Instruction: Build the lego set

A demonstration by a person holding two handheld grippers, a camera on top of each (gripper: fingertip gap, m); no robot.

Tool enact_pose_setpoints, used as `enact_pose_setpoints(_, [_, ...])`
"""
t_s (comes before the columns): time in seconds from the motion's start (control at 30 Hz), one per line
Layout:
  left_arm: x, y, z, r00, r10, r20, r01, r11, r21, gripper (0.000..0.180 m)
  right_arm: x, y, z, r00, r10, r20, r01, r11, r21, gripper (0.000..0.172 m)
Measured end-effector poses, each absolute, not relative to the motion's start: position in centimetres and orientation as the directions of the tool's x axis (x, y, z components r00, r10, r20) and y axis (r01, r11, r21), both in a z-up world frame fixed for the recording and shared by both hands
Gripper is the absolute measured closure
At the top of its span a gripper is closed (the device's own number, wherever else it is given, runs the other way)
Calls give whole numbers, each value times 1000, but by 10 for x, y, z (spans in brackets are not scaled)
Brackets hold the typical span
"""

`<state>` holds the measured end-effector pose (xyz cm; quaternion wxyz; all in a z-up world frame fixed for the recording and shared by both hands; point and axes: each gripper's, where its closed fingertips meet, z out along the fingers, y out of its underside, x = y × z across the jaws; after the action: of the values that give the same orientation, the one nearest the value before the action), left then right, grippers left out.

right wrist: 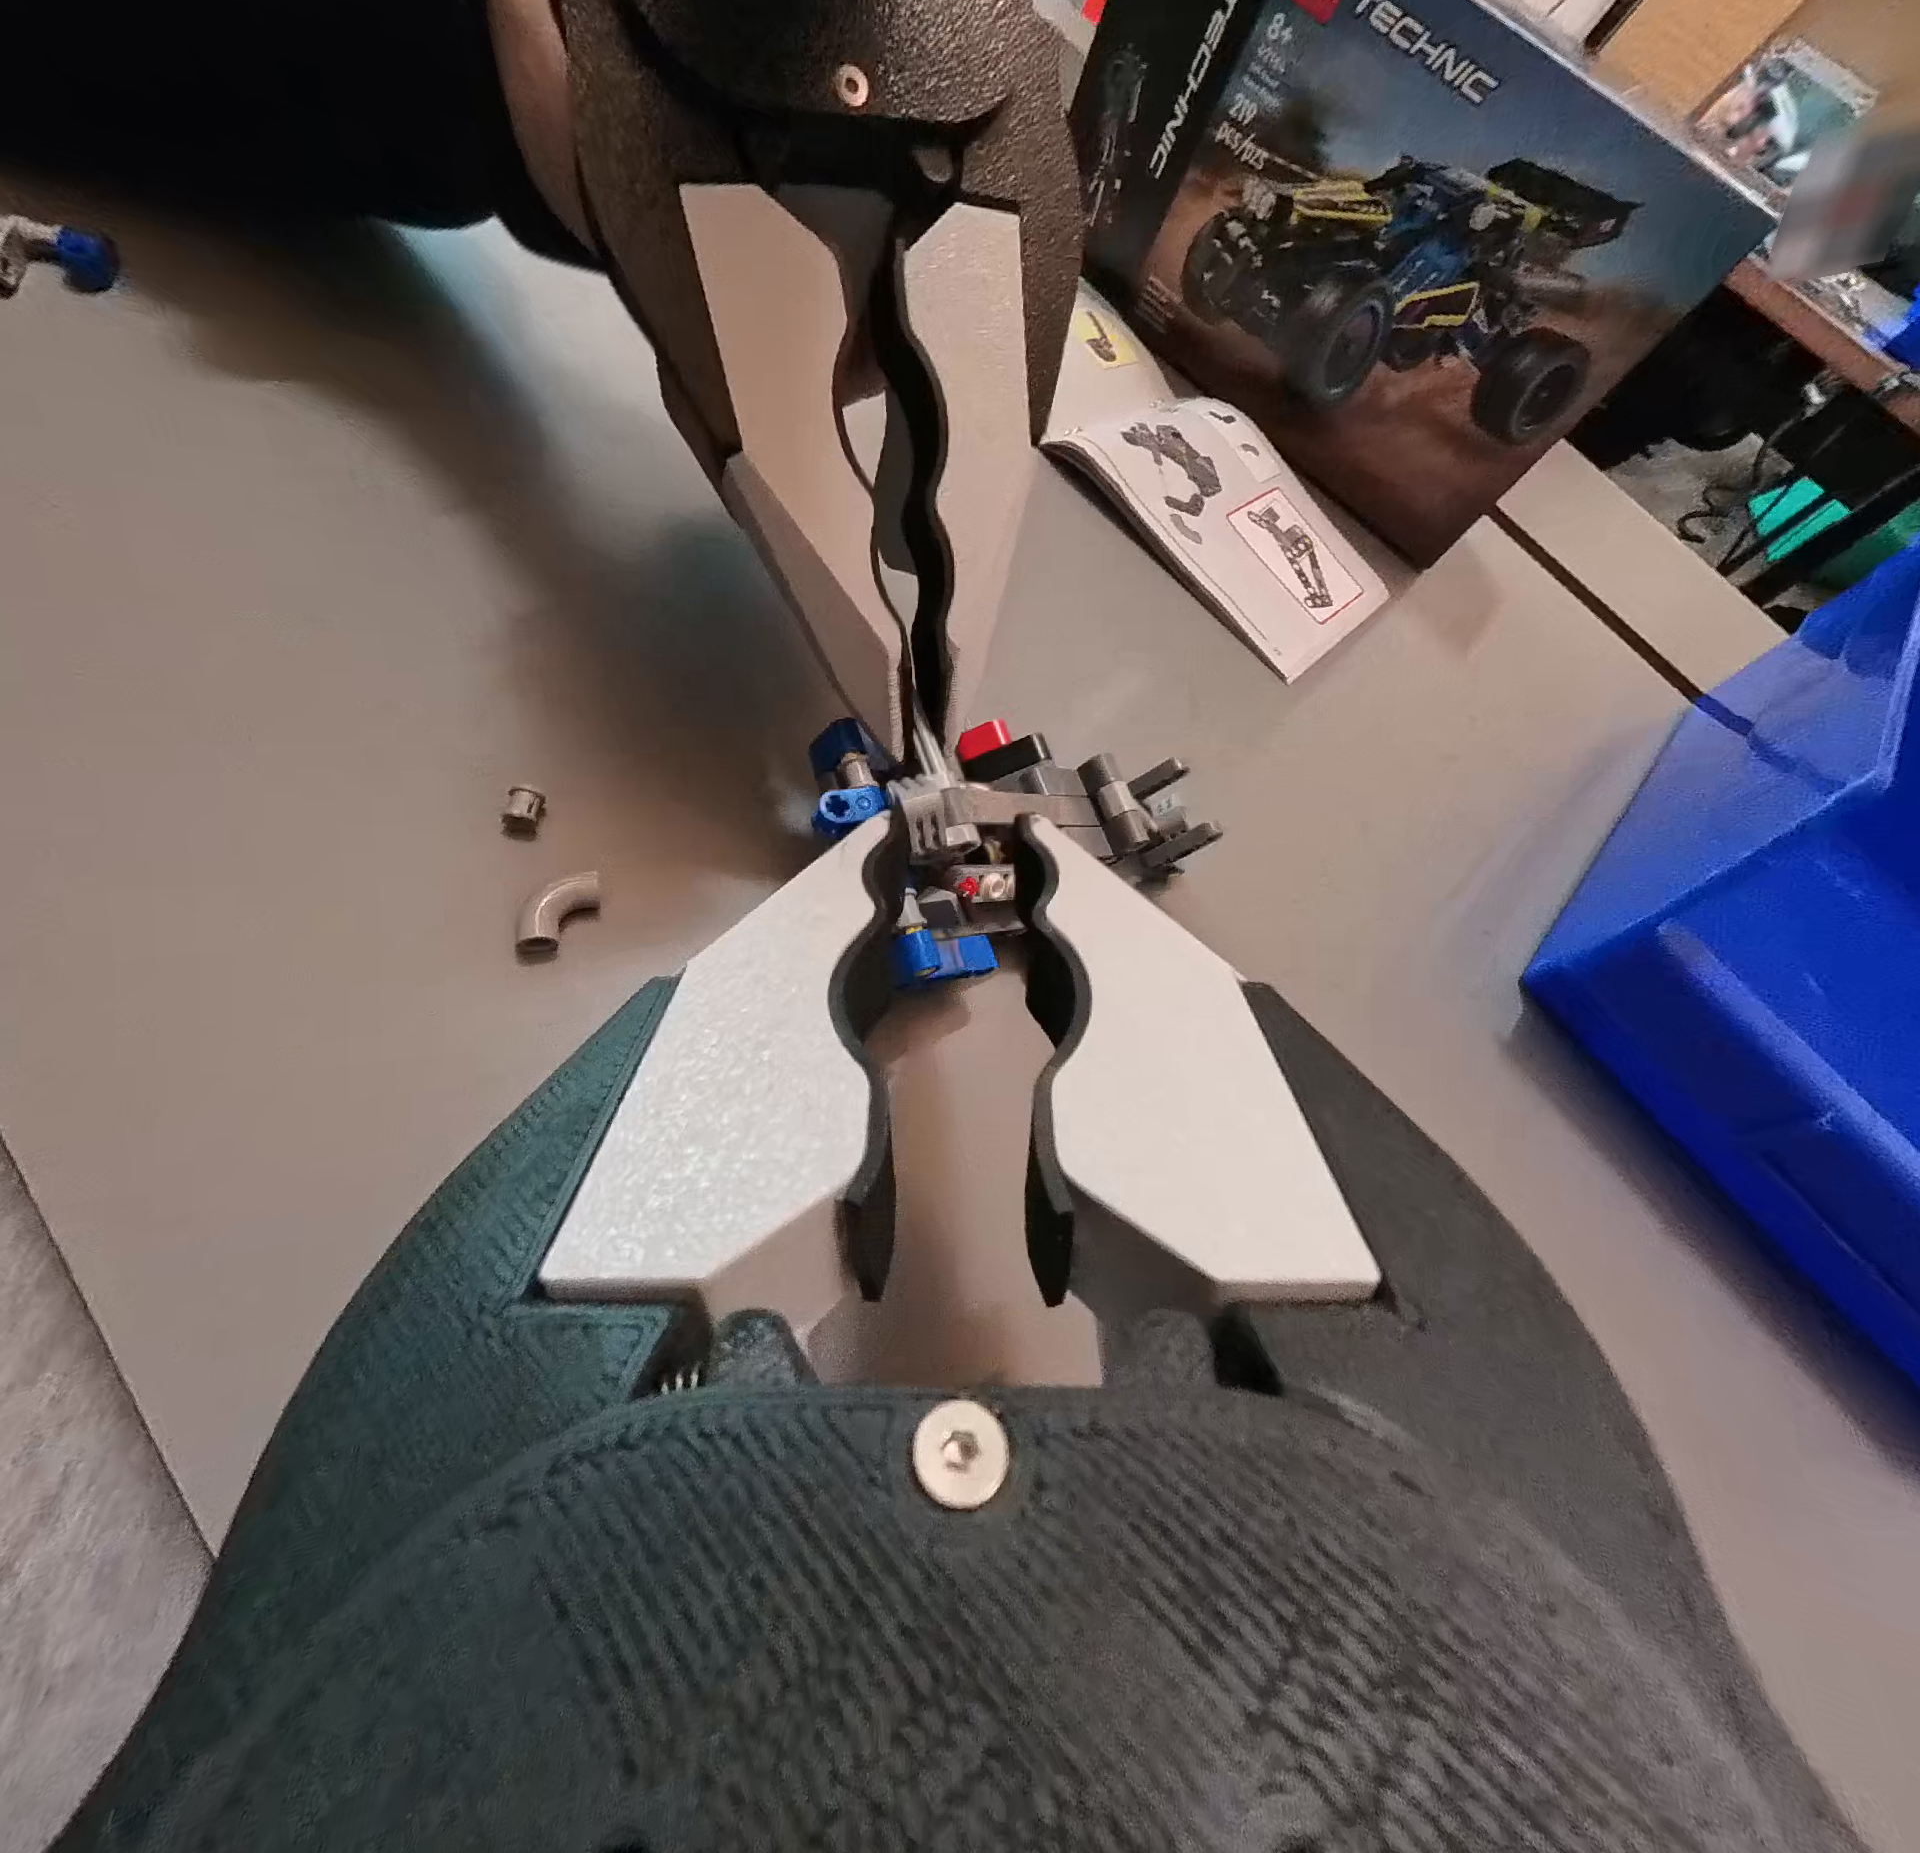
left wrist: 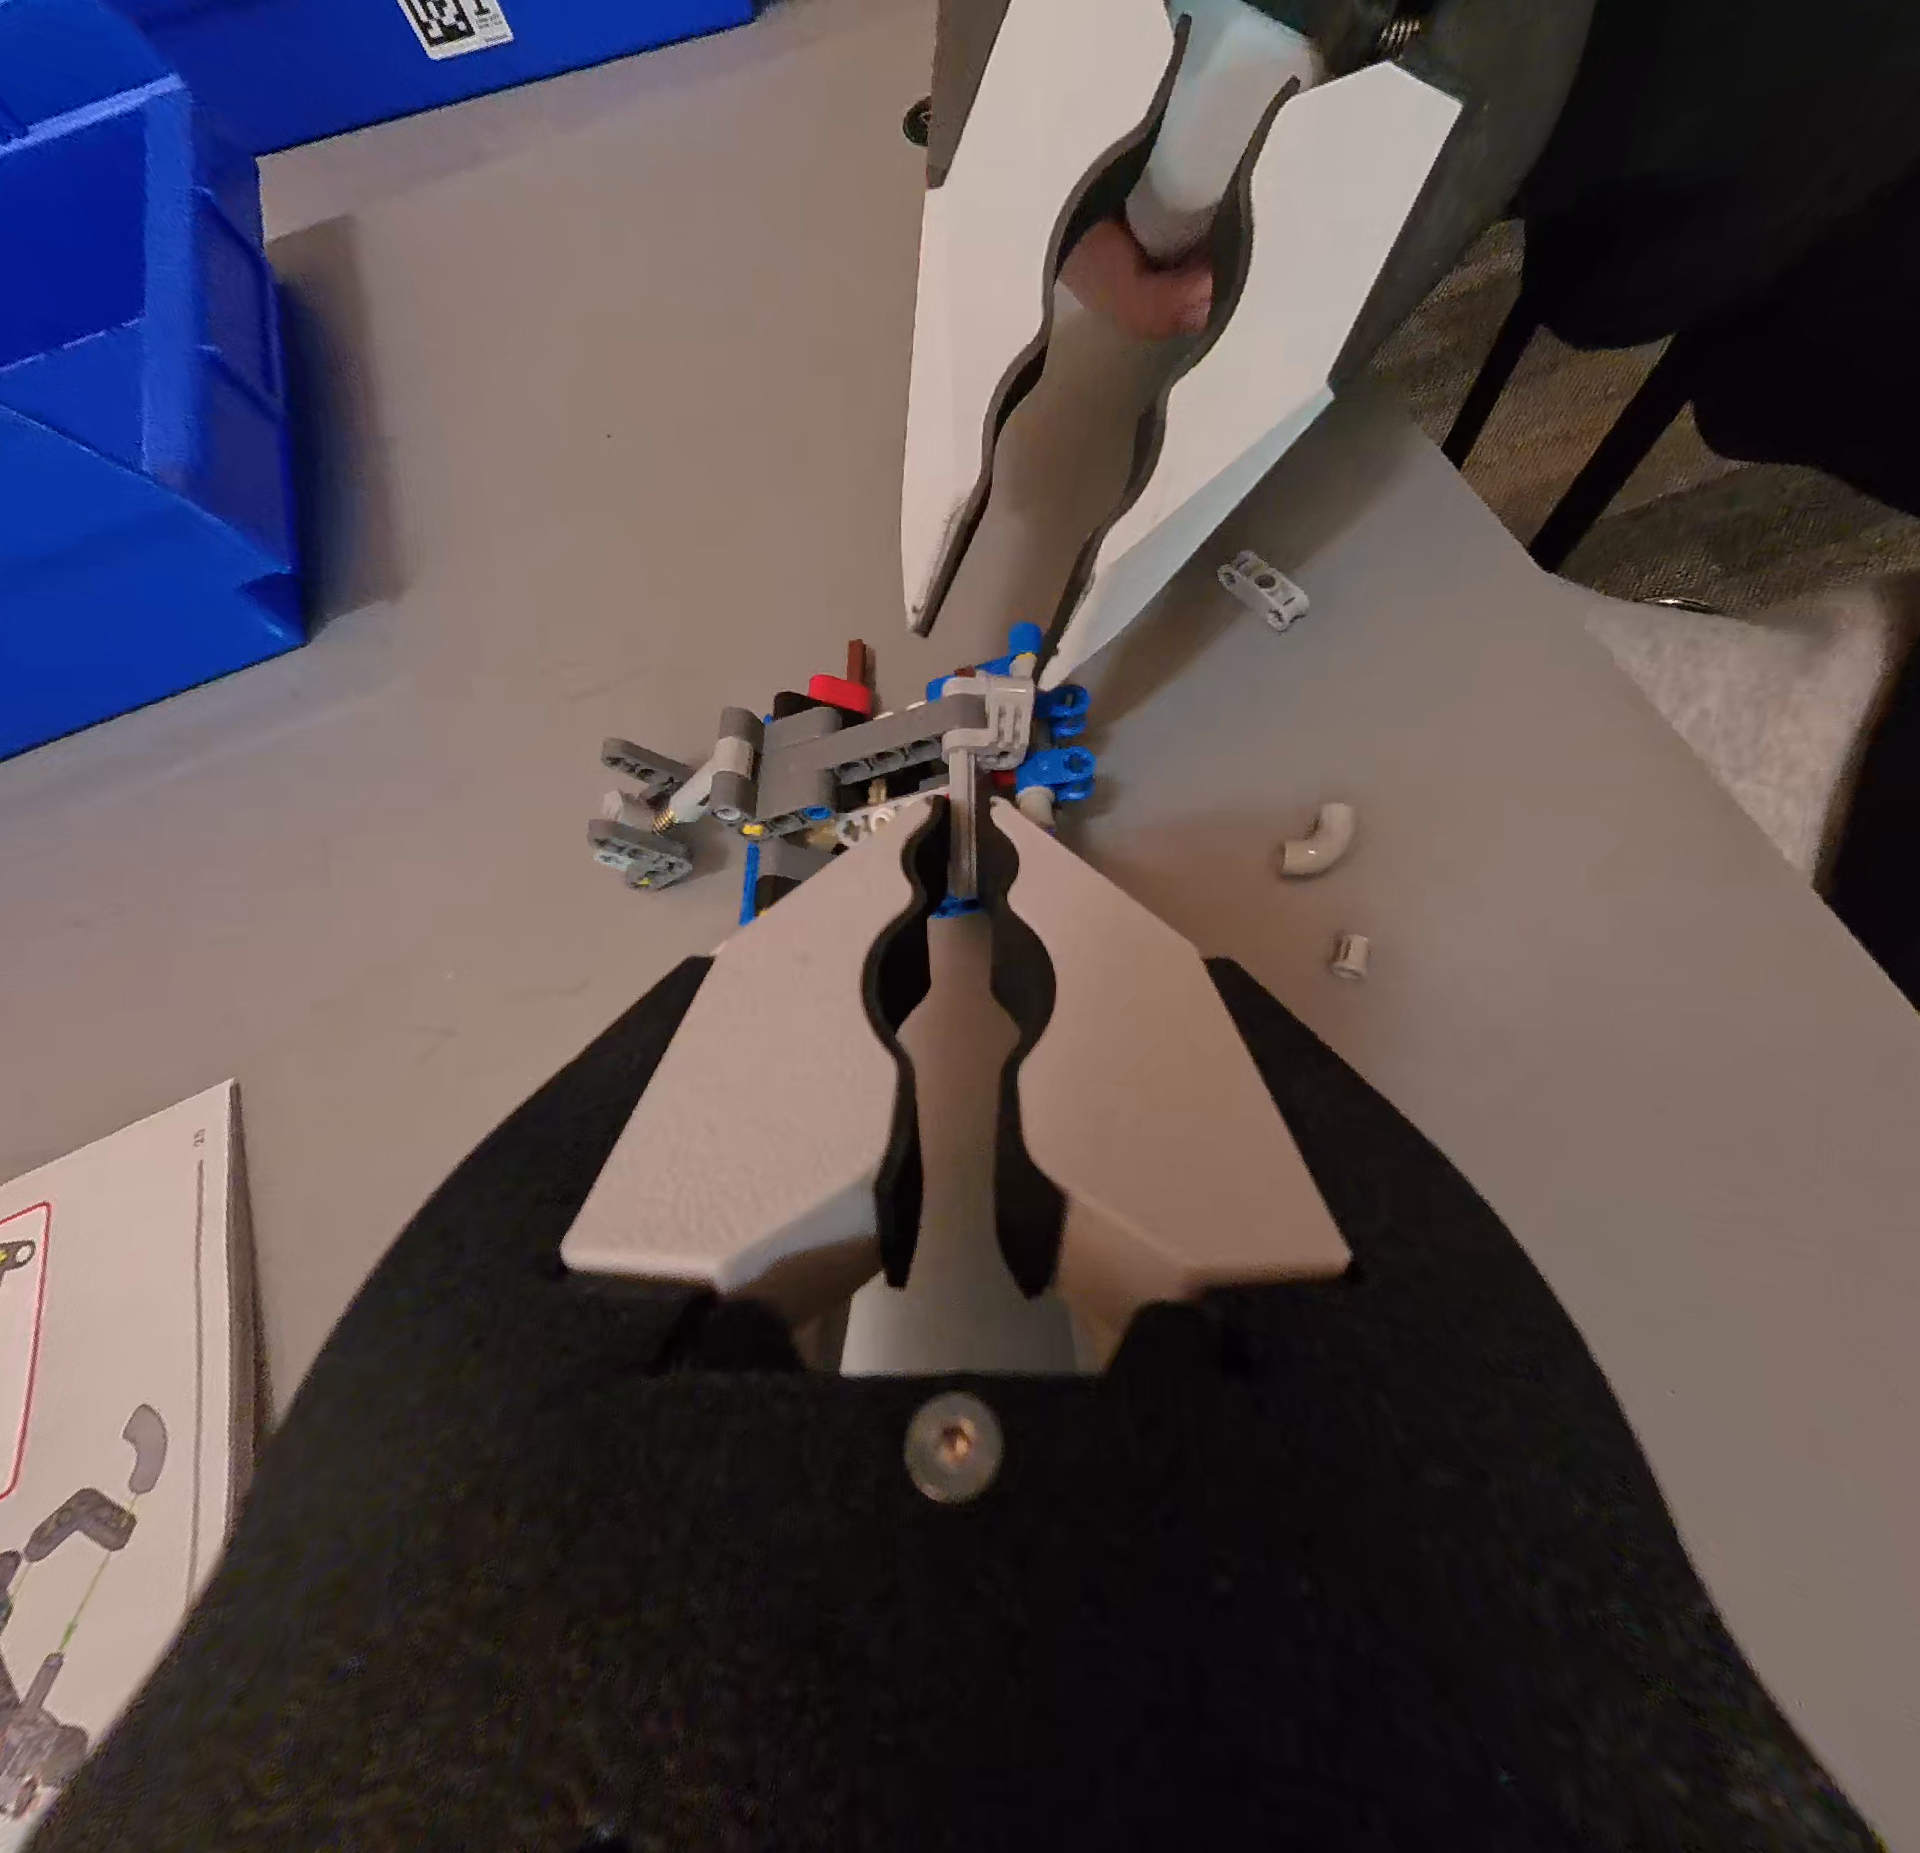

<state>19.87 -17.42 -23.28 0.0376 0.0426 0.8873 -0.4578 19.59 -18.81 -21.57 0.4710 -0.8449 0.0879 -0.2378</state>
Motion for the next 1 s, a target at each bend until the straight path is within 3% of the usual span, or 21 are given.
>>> enact_pose_setpoints(0.27, [197,-173,-234,-1000,23,-14,24,576,-817,180,198,-185,-211,882,-413,225,21,-444,-896,153])
enact_pose_setpoints(0.43, [194,-175,-234,-987,-19,162,-144,567,-811,180,201,-192,-212,883,-444,151,-43,-397,-917,146])
enact_pose_setpoints(0.57, [193,-177,-234,-952,-48,303,-281,536,-796,180,193,-193,-226,905,-390,171,-39,-475,-879,139])
enact_pose_setpoints(0.67, [190,-177,-234,-906,-52,420,-384,515,-766,180,192,-187,-228,903,-360,236,26,-503,-864,152])
enact_pose_setpoints(0.8, [189,-177,-231,-824,-53,565,-518,478,-710,180,192,-186,-224,904,-359,232,33,-483,-875,154])
enact_pose_setpoints(1.0, [187,-178,-233,-856,-33,516,-465,486,-740,180,192,-188,-218,896,-364,254,62,-465,-883,165])
